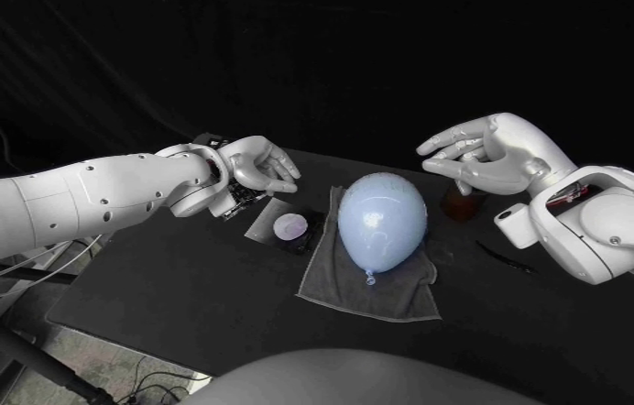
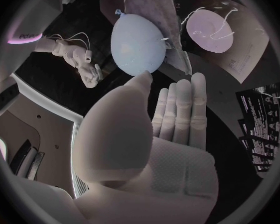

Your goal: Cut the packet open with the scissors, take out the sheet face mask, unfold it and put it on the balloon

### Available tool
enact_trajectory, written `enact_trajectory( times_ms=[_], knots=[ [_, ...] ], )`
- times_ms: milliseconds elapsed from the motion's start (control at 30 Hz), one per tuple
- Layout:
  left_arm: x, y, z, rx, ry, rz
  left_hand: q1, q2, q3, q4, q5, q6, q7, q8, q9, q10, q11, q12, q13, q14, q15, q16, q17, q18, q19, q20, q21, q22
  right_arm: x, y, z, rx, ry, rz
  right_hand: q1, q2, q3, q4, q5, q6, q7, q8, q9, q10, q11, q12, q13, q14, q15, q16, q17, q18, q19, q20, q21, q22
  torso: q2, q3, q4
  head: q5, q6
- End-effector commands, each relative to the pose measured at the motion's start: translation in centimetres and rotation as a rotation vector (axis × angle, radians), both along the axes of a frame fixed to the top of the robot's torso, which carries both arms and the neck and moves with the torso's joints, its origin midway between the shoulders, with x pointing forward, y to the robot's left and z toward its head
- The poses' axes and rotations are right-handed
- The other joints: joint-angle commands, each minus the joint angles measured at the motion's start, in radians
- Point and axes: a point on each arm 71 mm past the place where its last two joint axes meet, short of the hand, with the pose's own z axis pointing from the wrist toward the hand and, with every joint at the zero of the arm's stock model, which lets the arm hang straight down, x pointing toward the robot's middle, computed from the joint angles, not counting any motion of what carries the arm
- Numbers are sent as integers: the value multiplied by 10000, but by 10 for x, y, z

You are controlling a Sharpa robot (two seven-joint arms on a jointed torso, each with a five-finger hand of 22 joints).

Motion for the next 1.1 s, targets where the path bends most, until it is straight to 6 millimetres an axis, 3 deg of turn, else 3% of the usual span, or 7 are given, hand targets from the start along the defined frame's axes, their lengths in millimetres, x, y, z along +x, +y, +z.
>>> enact_trajectory(
  times_ms=[33,100,167,267,367,700,1100],
  knots=[
    [-3,-12,-2,1965,-1161,-1222,453,473,-1564,76,-45,-71,15,-109,74,-402,189,3,-166,-946,271,-705,-592,199,-1034,484,-1304,-738,-5,8,-9,-866,262,545,-19,-96,31,82,21,-84,49,-45,12,-36,45,-47,-11,282,80,182,211,-199,55,4,176,206,25,19,-32,145,-46],
    [-3,-16,-4,2407,-1378,-1509,653,727,-2413,101,-140,-66,-32,-180,117,-570,286,94,-238,-1541,451,-1098,-1006,128,-1531,855,-2170,-1243,-6,11,-13,-964,330,617,-37,-130,54,126,18,-125,74,-64,12,-101,68,-54,-23,275,105,345,400,-222,74,25,350,408,28,21,-37,171,-56],
    [-4,-18,-7,2767,-1552,-1739,803,826,-2937,135,-148,-147,-3,-305,143,-905,383,159,-351,-2424,693,-2152,-1816,-324,-3024,1358,-3998,-2242,-7,13,-15,-1055,360,667,-39,-145,66,141,18,-139,81,-70,13,-143,84,-60,-31,273,115,408,472,-229,77,34,410,477,33,31,-43,202,-75],
    [-4,-21,-12,3229,-1772,-2010,905,726,-3122,137,-171,-268,111,-440,188,-1462,268,106,-504,-3014,1089,-3926,-2994,-1003,-5202,1424,-6450,-3520,-8,16,-18,-1212,352,725,-40,-155,90,168,18,-161,97,-79,14,-194,101,-61,-39,282,131,527,630,-251,113,49,556,650,40,45,-36,211,-70],
    [-7,-21,-17,3592,-1902,-2230,867,522,-3241,166,-193,-478,79,-559,189,-1858,65,-96,-526,-3118,1401,-4961,-3580,-1023,-5284,1403,-6918,-3795,-9,17,-20,-1333,357,722,-40,-170,121,205,18,-198,116,-95,16,-248,121,-58,-44,285,151,653,773,-271,139,69,710,829,45,50,-48,220,-101],
    [-32,-13,-16,3283,-3301,-2233,708,247,-3445,176,-613,-599,174,-542,228,-1848,179,-228,-525,-3195,819,-6592,-4360,-1038,-5221,1423,-7421,-3855,-8,14,-25,-1581,213,494,-51,-191,152,257,67,-247,143,-114,17,-308,147,-57,-49,264,176,732,815,-274,108,94,788,917,41,35,-11,169,-207],
    [-71,-4,-43,2841,-4181,-1683,561,-388,-3984,208,-797,-1299,732,-805,57,-2382,755,-575,-533,-4646,1206,-8193,-5136,-1045,-4998,1427,-7697,-3843,-5,10,-28,-1736,118,225,-117,-315,151,353,209,-360,195,-163,12,-447,203,-64,-60,165,228,702,637,-253,-38,141,764,895,48,19,3,164,-291]
  ],
)
